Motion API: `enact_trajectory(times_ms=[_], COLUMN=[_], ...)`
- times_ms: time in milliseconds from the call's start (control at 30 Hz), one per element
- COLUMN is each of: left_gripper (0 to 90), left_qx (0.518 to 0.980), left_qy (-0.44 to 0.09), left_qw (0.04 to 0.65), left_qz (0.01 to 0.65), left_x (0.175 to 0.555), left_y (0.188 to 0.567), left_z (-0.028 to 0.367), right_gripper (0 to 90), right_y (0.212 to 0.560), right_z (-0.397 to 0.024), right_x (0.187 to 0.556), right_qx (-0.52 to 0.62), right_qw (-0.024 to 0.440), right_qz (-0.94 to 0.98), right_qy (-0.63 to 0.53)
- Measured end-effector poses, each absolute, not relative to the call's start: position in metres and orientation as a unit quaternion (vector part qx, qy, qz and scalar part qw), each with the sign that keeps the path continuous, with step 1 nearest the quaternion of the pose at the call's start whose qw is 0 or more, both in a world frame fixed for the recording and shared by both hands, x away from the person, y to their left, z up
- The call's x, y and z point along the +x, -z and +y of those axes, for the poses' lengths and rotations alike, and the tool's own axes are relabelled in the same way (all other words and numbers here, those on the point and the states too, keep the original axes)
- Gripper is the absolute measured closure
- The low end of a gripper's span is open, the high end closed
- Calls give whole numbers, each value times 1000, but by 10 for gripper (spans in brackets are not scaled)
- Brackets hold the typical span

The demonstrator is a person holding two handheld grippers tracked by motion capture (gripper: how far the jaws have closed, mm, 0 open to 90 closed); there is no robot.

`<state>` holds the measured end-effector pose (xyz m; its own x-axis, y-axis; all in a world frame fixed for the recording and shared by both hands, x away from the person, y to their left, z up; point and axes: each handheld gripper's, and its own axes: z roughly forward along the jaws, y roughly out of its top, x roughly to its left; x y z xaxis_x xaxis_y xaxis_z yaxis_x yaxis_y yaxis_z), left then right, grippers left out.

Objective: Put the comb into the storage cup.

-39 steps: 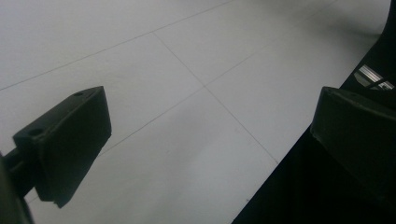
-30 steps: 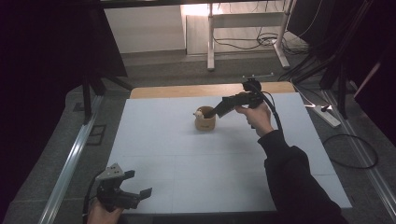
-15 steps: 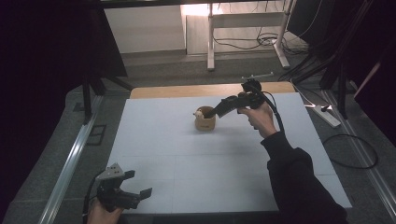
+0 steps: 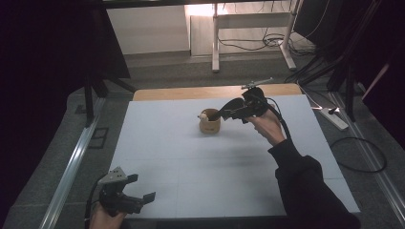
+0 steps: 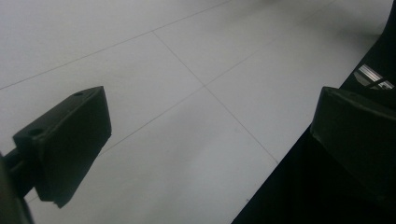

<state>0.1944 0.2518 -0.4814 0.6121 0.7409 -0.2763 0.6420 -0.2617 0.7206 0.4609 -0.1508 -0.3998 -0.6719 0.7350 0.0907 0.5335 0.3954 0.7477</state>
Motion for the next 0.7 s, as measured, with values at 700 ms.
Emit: enact_trajectory(times_ms=[700], left_gripper=[0], left_qx=[786], left_qy=[-65], left_qw=[427], left_qz=[443], left_x=[193], left_y=[481], left_z=[253], right_gripper=[0], right_y=[408], right_z=[-162], right_x=[442], right_qx=[354], right_qw=[156], right_qz=[837], right_qy=[-387])
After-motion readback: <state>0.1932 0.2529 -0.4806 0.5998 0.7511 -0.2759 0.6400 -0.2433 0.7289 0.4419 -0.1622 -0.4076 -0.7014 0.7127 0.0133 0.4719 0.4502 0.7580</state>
